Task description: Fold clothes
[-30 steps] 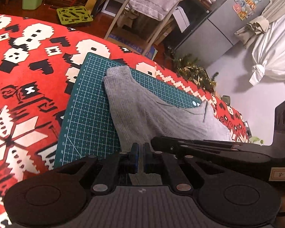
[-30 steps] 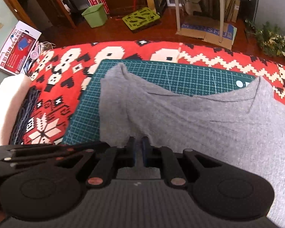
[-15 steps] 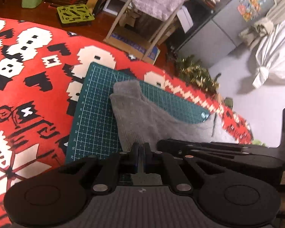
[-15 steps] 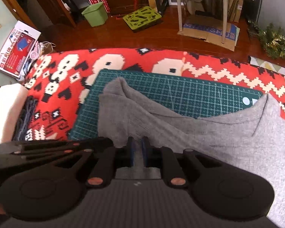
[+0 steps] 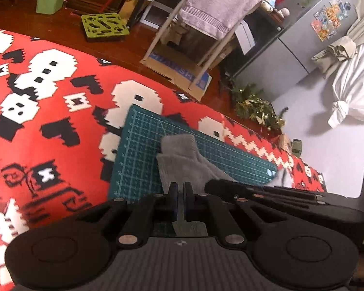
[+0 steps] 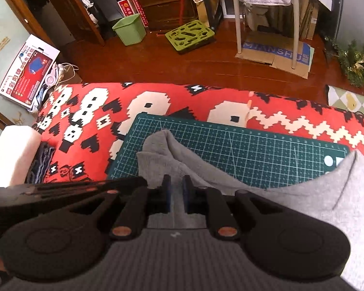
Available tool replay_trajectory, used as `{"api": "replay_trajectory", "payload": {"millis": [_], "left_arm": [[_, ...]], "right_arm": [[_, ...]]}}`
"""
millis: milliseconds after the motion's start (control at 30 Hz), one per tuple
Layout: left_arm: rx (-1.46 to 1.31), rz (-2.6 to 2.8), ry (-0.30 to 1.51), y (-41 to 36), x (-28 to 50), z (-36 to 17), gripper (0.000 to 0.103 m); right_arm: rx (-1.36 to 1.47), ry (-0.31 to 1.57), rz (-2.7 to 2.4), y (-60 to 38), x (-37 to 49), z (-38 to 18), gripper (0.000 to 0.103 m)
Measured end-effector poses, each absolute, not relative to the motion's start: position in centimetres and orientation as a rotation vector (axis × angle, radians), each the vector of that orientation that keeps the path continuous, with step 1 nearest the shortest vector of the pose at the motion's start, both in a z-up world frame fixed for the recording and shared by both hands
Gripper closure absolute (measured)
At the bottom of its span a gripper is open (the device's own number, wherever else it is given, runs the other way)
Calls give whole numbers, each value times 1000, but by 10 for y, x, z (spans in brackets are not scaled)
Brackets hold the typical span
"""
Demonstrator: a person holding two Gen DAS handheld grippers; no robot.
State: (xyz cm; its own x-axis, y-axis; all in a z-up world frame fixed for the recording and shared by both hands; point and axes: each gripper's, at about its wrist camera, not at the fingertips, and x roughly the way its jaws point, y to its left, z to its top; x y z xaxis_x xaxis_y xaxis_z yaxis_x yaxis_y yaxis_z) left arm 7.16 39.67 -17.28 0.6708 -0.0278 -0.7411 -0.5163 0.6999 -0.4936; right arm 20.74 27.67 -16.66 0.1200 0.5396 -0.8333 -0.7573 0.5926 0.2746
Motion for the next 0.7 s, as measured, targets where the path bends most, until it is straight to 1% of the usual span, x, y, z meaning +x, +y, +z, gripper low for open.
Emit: {"api": "replay_trajectory", "payload": {"millis": [200, 367, 700], "left_arm": [[-767, 312, 778, 407, 78, -175, 99], [-753, 314, 784, 412, 84, -179, 99], [-740, 325, 773, 423, 86, -179, 99]], "right_arm": [[-220, 1070, 964, 283, 212, -163, 91], [-250, 1078, 961, 295, 215, -172, 91], [-234, 1079, 960, 291, 217, -171, 91]]}}
